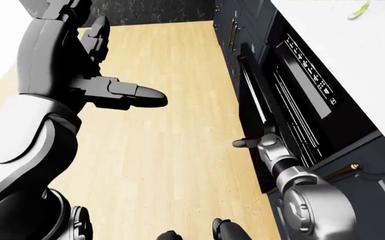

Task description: Close the dishwasher door

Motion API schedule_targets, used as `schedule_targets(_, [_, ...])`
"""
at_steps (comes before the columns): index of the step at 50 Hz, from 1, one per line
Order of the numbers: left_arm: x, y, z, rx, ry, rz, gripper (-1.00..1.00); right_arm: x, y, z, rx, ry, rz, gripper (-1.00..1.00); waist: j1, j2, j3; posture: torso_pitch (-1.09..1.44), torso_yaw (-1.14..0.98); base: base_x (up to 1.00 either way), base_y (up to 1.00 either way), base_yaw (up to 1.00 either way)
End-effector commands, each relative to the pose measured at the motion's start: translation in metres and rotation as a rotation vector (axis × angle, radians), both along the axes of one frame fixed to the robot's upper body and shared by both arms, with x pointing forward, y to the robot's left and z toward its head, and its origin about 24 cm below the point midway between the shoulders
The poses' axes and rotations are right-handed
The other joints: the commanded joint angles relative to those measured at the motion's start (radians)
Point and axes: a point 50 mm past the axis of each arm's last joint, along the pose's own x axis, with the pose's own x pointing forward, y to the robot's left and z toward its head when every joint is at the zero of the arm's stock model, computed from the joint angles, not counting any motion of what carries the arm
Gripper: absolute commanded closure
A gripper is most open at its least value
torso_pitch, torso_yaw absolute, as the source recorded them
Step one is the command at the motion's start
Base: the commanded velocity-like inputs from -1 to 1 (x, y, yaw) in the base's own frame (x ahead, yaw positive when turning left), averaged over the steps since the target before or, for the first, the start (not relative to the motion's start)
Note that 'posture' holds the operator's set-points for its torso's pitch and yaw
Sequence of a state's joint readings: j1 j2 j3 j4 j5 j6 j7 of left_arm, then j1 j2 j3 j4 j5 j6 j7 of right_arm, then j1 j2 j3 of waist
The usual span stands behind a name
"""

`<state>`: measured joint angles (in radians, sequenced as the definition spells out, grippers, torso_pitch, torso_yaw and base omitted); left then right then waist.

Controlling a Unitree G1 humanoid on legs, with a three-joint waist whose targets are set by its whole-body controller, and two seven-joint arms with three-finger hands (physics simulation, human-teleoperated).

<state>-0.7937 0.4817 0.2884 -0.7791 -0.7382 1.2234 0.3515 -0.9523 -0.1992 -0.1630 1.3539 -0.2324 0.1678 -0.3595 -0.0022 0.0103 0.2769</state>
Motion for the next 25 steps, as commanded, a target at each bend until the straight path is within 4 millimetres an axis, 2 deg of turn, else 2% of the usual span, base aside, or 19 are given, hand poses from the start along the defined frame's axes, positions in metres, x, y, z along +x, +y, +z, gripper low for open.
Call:
schedule_targets(1, [-0.006,0.001,0.011,-0.01,-0.072,0.009,-1.0,0.006,-0.004,0.012,-0.005,-0.041,-0.011,-1.0,-0.001,0.0,-0.035,0.46,0.0,0.0,0.0,0.0])
schedule_targets(9, [-0.007,0.0,0.012,-0.007,-0.074,0.005,-1.0,0.004,-0.015,0.013,-0.008,-0.041,-0.036,-1.0,-0.001,-0.004,-0.035,0.46,0.0,0.0,0.0,0.0])
schedule_targets(25, [-0.01,0.001,0.01,-0.011,-0.075,0.002,-1.0,-0.006,-0.041,0.008,-0.131,0.033,-0.083,-1.0,0.006,-0.008,-0.035,0.46,0.0,0.0,0.0,0.0])
